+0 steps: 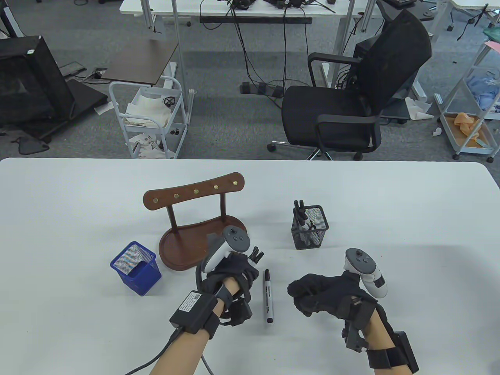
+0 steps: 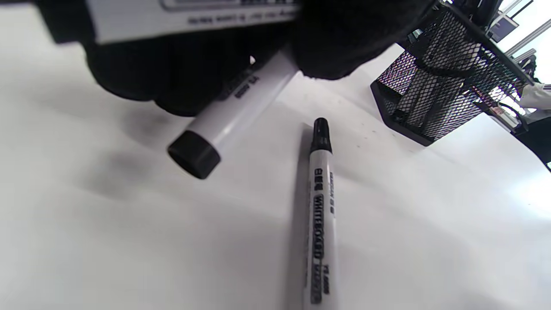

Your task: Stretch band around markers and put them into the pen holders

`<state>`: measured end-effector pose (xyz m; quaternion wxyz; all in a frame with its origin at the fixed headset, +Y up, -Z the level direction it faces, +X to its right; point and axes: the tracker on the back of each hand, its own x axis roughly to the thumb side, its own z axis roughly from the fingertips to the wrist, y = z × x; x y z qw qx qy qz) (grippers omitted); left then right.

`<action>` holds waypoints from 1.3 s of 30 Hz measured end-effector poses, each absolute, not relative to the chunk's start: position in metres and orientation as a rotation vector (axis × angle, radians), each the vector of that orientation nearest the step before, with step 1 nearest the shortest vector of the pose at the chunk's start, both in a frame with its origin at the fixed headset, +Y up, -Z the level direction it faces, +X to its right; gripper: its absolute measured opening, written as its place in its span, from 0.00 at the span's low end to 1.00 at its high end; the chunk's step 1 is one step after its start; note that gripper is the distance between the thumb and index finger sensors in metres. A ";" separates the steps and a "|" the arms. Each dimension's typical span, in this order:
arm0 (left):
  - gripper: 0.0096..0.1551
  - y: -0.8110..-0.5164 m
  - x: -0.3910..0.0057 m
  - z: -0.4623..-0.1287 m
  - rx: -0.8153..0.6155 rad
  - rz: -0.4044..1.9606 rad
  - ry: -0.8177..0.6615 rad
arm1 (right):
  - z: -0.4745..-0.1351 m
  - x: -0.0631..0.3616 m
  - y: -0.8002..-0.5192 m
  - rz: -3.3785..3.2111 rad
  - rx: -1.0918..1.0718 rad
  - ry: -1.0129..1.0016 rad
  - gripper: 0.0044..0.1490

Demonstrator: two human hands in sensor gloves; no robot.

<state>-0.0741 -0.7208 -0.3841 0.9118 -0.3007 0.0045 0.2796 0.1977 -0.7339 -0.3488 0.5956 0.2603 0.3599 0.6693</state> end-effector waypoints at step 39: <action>0.43 -0.749 -0.025 -0.352 -0.502 0.404 0.036 | -0.351 0.206 -0.731 1.525 0.586 0.809 0.32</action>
